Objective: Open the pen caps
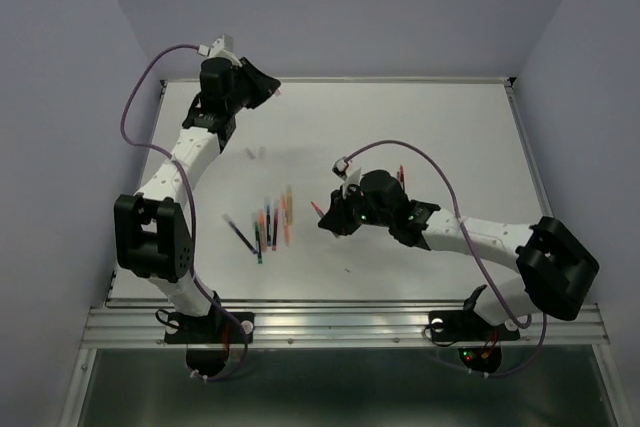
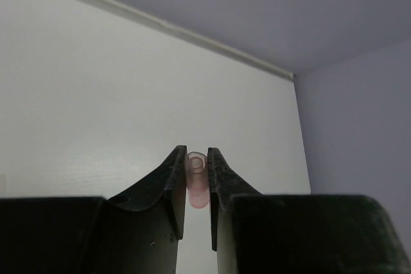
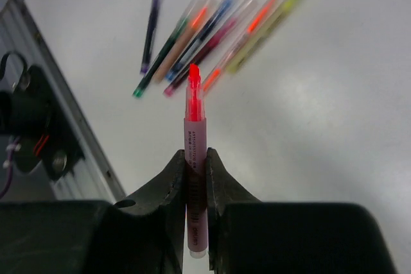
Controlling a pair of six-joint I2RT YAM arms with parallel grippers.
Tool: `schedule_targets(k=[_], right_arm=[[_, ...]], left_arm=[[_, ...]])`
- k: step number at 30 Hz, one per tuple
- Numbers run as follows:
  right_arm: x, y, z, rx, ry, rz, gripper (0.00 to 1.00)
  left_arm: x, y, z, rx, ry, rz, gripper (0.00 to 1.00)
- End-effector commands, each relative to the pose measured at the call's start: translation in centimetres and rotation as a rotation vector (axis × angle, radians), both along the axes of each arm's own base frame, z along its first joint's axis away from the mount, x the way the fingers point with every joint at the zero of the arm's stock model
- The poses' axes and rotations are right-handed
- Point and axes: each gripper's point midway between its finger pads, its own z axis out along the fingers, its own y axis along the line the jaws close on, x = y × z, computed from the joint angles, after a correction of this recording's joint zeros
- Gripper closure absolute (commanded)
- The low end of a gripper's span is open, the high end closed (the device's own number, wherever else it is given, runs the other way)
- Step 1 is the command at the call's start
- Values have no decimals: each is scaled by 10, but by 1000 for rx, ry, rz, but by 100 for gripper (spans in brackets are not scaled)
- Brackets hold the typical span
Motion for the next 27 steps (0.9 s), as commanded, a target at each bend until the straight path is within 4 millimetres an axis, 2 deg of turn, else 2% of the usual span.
schedule_targets(k=[1,3,4,6,7,8,10,11,14,16,18,19,25,27], right_arm=[[-36,2,1,47,78,57,99],[-33,-7,-6,19,81,13,99],[-16,-13,-3,-3,52,-86,99],[-1,-26,-6,-40,60,-143,99],[16,-35,-1,-45,43,-229,99],[32,-50,-5,-61,56,-288,99],[57,-71,-9,-103,45,-413,99],[68,-85,-13,-130,40,-460,99],[95,-106,-18,-186,11,-561,99],[106,-126,-28,-258,12,-628,99],[119,-134,-35,-292,10,-663,99],[127,-145,-38,-315,6,-697,98],[157,-163,-61,-408,29,-775,86],[160,-166,-66,-444,31,-785,84]], left_arm=[[33,33,57,-8,-164,104,100],[33,33,52,3,-152,93,100],[32,34,47,12,-139,96,100],[26,43,25,56,-76,128,100],[26,50,17,83,-58,163,100],[18,57,-3,134,-7,171,100],[13,70,-25,187,44,221,100],[1,76,-53,223,126,233,100],[-12,92,-97,290,237,290,100],[-15,102,-119,335,294,335,100],[-19,111,-137,369,357,368,100],[-19,116,-148,383,388,381,100],[-21,129,-172,402,457,431,100],[-22,132,-180,406,481,437,100]])
